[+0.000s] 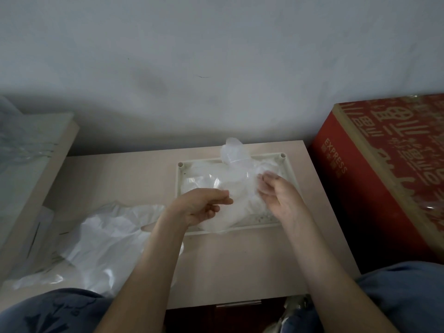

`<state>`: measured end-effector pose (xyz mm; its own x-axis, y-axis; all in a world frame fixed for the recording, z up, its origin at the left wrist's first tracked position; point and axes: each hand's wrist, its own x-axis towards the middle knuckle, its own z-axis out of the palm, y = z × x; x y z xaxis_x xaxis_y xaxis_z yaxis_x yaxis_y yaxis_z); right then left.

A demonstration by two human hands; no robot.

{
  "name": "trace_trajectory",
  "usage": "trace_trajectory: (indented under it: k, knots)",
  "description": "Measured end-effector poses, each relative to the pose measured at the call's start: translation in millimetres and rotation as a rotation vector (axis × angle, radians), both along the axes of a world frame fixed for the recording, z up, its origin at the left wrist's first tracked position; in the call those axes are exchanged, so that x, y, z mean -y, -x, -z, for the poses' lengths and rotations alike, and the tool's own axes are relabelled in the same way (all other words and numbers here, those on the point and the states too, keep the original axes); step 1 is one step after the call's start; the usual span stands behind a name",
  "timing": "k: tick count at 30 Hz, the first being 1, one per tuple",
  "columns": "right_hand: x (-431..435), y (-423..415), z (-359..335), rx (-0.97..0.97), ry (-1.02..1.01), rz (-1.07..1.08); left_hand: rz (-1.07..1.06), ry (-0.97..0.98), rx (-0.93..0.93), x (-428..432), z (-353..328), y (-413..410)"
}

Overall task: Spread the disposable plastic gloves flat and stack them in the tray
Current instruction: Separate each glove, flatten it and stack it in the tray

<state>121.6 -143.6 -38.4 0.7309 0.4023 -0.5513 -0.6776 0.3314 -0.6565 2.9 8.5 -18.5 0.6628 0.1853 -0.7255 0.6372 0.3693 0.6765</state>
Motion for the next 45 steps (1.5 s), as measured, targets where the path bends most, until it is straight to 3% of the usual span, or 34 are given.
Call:
trace_trajectory:
  k: [3,5,11,14,18,24,31,35,37,45]
  knots:
    - [7,-3,10,0.178,0.319,-0.097,-0.077,0.034,-0.027,-5,-1,2]
    - [11,-3,14,0.214,0.38,-0.119,-0.114,0.034,-0.038,-8,-3,5]
    - [12,1,13,0.346,0.282,-0.12,-0.293,-0.184,0.007,-16,-9,5]
    - [13,2,10,0.411,0.22,-0.141,-0.357,-0.383,0.155,-19,-6,4]
    - [17,3,-7,0.523,0.087,-0.261,-0.242,-0.528,0.381,-24,-11,2]
    - [15,7,-30,0.486,-0.134,-0.399,0.02,-0.428,0.439,-25,-41,-7]
    - [16,9,-32,0.398,-0.191,-0.435,0.3,-0.083,0.254,-24,-35,-8]
    - [14,6,-27,0.429,-0.202,-0.412,0.231,0.069,0.445,-22,-28,-6]
    - [13,5,-24,0.401,-0.192,-0.386,0.142,0.048,0.491,-23,-30,-7]
    - [18,-1,-17,0.368,0.059,-0.238,0.002,-0.099,0.392,-34,-32,-7]
